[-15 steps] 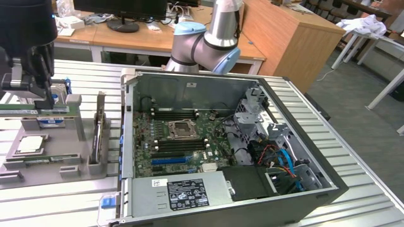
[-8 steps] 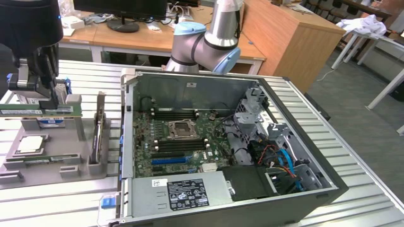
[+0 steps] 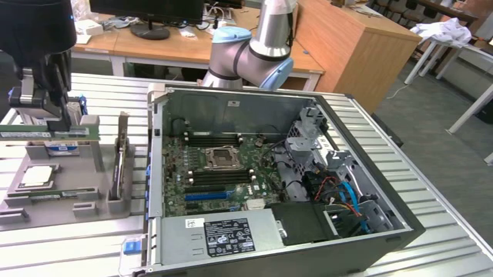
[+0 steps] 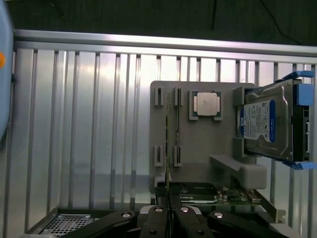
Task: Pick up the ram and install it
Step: 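Pick up the ram and move it above insertion slot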
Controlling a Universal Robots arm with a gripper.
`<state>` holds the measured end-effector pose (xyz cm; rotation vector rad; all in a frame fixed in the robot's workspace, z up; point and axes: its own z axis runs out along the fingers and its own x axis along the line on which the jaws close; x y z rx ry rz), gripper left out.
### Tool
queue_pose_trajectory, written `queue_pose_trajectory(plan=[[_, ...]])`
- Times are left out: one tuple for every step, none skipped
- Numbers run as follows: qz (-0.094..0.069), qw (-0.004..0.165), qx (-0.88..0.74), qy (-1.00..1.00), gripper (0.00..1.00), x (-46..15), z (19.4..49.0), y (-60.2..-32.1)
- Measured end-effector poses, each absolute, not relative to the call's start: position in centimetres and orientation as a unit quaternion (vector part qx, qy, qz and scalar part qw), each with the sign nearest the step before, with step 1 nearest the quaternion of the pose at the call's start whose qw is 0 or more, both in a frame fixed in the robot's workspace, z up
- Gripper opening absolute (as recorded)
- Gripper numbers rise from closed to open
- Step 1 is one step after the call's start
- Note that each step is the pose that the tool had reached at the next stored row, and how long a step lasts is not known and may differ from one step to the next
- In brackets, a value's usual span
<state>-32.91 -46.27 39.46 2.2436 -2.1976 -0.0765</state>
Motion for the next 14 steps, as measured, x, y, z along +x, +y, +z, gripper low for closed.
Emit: queue_pose_trajectory(plan=[[-0.024,0.000,0.714,-0.700,0.12,-32.91,39.54,-46.27],[-0.024,0.000,0.714,-0.700,0.12,-32.90,39.64,-46.27],[-0.024,0.000,0.714,-0.700,0.12,-32.90,39.76,-46.27],[-0.024,0.000,0.714,-0.700,0.12,-32.90,39.87,-46.27],[-0.024,0.000,0.714,-0.700,0.12,-32.91,39.97,-46.27],[-0.024,0.000,0.714,-0.700,0.12,-32.91,40.08,-46.27],[-0.024,0.000,0.714,-0.700,0.12,-32.91,40.14,-46.27],[-0.024,0.000,0.714,-0.700,0.12,-32.90,40.15,-46.27],[-0.024,0.000,0.714,-0.700,0.12,-32.90,40.15,-46.27],[-0.024,0.000,0.714,-0.700,0.12,-32.90,40.15,-46.27],[-0.024,0.000,0.714,-0.700,0.12,-32.90,40.15,-46.27],[-0.024,0.000,0.714,-0.700,0.12,-32.90,40.15,-46.27],[-0.024,0.000,0.714,-0.699,0.12,-32.85,40.17,-46.27],[-0.024,0.000,0.714,-0.699,0.12,-32.77,40.18,-46.27]])
